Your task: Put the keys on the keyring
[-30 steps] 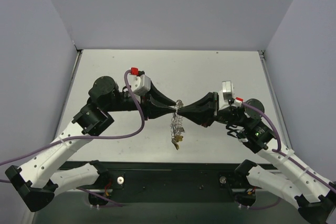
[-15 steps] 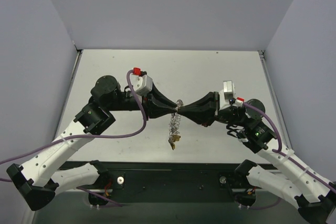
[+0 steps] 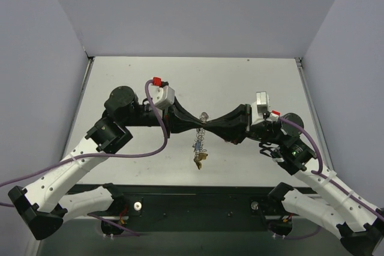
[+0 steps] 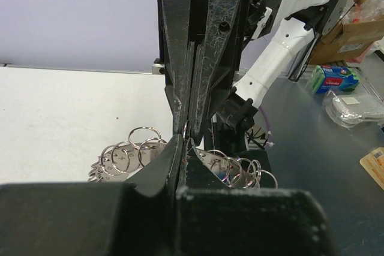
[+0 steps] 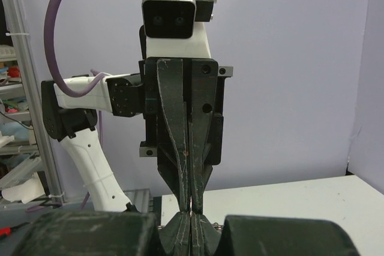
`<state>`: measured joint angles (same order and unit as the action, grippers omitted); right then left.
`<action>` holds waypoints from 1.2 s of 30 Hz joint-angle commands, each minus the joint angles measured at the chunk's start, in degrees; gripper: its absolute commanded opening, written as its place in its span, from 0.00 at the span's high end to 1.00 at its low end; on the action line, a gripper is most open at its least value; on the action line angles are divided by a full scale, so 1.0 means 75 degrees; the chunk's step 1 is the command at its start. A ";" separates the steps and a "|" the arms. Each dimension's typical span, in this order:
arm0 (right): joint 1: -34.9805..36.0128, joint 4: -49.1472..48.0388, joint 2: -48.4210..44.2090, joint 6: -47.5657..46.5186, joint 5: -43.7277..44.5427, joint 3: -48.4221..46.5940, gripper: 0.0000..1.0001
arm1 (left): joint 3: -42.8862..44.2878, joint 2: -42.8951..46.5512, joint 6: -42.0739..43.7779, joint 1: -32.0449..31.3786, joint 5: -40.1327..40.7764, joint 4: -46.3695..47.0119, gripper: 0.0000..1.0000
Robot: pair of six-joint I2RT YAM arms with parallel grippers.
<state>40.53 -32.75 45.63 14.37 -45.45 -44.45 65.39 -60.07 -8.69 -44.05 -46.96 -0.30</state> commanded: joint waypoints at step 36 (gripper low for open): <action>-0.4090 0.3617 0.1519 0.2700 0.3320 0.1426 0.03 | -0.1757 0.1085 -0.0810 0.0342 0.2605 0.1293 1.00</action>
<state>16.36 -7.20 50.63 25.91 -12.53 -34.94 52.12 -51.55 -10.76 -42.85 -27.29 2.52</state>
